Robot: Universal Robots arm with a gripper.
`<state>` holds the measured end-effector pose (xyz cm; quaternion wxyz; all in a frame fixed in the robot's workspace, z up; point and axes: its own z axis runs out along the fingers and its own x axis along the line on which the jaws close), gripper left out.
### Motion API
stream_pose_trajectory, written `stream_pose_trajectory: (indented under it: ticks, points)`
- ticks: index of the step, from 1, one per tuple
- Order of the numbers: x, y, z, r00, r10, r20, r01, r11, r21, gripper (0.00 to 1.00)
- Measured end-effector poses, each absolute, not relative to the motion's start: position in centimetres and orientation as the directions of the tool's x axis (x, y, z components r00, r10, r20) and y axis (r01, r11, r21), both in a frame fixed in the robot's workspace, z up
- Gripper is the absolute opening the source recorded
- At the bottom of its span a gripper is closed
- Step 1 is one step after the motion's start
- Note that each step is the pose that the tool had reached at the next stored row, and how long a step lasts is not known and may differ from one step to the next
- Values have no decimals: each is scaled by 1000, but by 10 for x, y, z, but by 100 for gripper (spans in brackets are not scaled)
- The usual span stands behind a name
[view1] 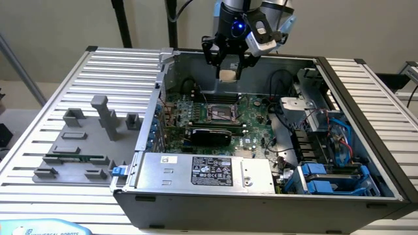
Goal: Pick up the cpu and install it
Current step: 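Pick up the cpu and move it towards the insertion slot, then place the cpu into insertion slot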
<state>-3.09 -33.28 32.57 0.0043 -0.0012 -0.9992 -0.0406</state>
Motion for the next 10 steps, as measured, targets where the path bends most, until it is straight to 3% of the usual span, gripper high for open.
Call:
stream_pose_trajectory:
  ticks: [10]
  points:
    - [-31,-333,326,-1000,2,9,3,997,81,55]
